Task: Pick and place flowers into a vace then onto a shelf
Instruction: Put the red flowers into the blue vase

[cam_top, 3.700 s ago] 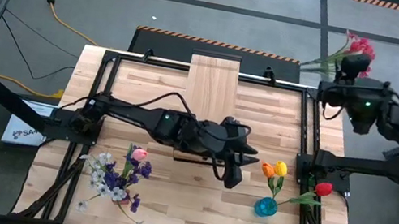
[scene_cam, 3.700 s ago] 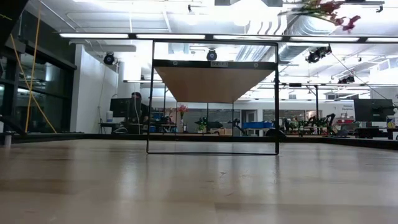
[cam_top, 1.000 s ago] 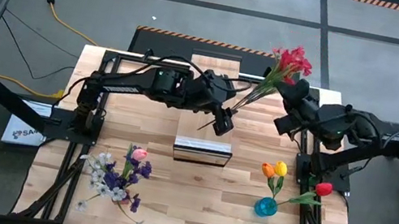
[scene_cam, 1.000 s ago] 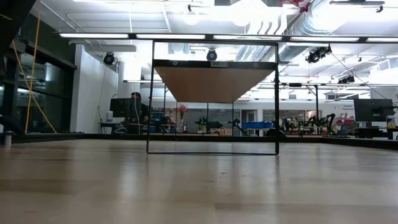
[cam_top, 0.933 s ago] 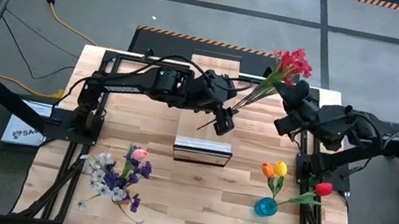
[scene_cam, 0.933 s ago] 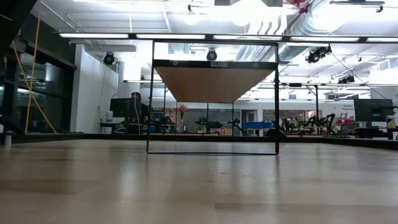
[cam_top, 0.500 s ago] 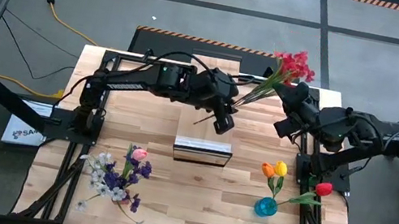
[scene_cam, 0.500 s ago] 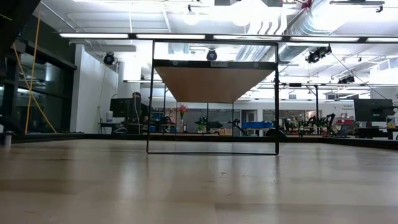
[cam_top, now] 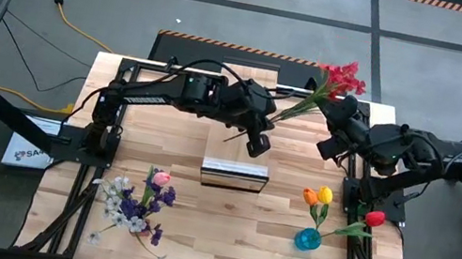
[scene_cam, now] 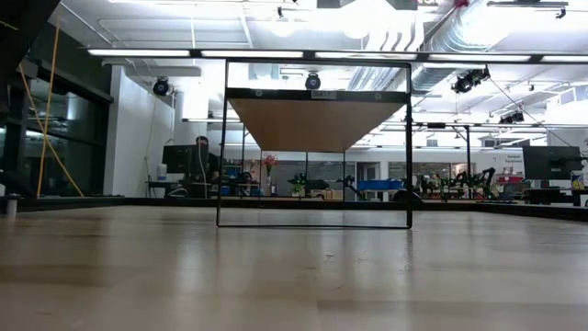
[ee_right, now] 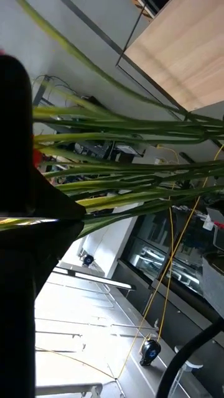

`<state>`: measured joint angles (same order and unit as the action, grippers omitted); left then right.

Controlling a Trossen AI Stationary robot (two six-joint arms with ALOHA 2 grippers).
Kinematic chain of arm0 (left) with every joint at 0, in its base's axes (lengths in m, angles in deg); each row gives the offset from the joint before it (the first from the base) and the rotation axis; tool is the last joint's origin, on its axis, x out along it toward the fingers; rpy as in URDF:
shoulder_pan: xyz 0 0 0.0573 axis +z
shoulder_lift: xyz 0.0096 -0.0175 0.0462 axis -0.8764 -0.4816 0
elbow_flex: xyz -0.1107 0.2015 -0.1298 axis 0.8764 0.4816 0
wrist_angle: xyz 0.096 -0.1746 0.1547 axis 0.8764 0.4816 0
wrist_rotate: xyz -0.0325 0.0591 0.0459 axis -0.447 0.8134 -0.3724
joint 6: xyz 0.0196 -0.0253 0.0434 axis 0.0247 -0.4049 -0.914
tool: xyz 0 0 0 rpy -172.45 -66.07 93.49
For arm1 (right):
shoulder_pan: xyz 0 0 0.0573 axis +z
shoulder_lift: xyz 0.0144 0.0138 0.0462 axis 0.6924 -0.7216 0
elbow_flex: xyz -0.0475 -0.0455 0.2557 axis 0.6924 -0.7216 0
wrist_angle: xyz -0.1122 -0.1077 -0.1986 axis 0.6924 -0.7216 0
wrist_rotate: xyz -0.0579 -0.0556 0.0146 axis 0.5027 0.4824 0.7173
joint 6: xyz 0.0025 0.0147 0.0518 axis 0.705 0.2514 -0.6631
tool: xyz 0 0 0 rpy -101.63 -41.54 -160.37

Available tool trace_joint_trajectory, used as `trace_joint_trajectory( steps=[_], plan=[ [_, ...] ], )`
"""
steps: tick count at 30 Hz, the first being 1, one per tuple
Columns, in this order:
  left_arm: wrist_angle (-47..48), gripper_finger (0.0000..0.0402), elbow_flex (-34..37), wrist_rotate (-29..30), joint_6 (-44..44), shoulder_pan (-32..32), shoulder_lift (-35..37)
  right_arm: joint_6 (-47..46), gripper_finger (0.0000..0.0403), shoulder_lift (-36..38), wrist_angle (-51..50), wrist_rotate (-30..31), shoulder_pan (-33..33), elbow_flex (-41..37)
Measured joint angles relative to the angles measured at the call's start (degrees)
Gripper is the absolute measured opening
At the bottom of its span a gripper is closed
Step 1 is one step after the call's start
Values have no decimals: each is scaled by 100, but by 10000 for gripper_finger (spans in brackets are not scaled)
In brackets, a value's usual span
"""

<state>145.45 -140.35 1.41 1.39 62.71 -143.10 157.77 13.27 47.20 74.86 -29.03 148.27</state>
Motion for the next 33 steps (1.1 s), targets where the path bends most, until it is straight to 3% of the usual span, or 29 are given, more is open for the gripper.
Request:
trace_joint_trajectory(
  steps=[25, 33],
  plan=[
    [302, 26, 2, 263, 151, 0, 9, -252, 1, 16, 340, 534, -4, 24],
    [298, 26, 2, 432, 160, 2, 9, -409, 1, 20, 375, 591, 0, 719]
  ],
)
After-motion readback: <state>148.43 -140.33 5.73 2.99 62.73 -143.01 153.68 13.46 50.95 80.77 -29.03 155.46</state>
